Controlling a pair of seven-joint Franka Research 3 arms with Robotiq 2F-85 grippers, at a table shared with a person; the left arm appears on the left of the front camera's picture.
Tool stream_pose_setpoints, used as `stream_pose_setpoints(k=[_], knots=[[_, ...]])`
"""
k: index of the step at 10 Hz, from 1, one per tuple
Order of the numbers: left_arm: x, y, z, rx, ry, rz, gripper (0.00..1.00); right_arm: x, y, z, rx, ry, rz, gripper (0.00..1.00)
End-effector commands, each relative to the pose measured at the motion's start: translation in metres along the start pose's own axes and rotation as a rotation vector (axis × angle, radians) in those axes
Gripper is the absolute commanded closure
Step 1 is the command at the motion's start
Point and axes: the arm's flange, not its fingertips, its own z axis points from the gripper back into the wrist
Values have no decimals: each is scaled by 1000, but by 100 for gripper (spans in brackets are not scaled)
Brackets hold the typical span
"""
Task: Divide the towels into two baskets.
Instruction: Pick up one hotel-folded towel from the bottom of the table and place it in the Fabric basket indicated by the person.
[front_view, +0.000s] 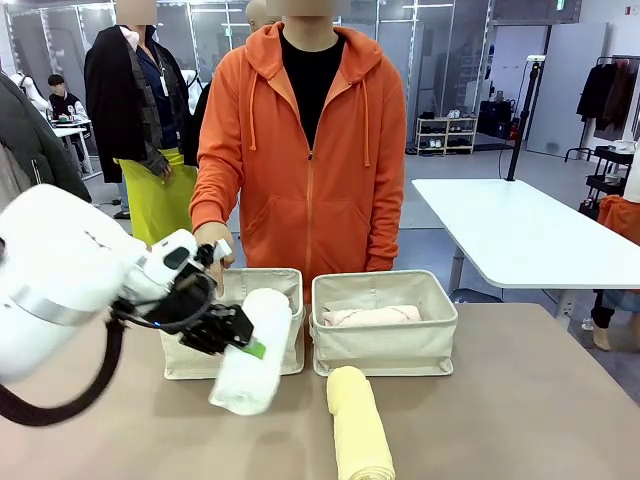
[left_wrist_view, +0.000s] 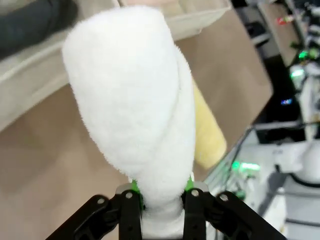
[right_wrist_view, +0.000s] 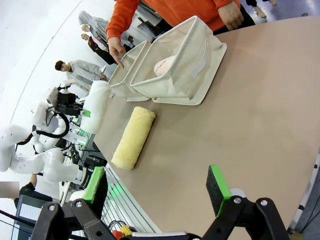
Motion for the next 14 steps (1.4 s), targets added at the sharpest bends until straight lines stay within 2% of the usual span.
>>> stream_pose_setpoints(k=[1,2,3,4,7,8,9,10,11,12,13,14], knots=[[-30,10,61,-23,93,-237,96,0,2,-2,-3,-17,9,0],[-31,11,75,-29,60,-263,96,0,2,-2,-3,-17,9,0],[-34,15,87,-67,38,-203,96,0,2,-2,-3,-17,9,0],[-6,12,54,12,82,-185,96,0,2,-2,-3,-17,9,0],[-6,12,54,12,82,-185,96,0,2,-2,-3,-17,9,0],[-10,17,63,-5,93,-202,68,0,2,-2,-3,-17,9,0],[-7,-6,79,130,122,-395,68,0,2,-2,-3,-17,9,0],[16,-40,88,335,267,-694,68,0,2,-2,-3,-17,9,0],[36,-54,84,459,414,-824,68,0,2,-2,-3,-17,9,0],[57,-66,76,535,464,-948,68,0,2,-2,-3,-17,9,0],[68,-71,71,557,469,-1014,68,0,2,-2,-3,-17,9,0],[85,-78,67,601,504,-1146,68,0,2,-2,-3,-17,9,0]])
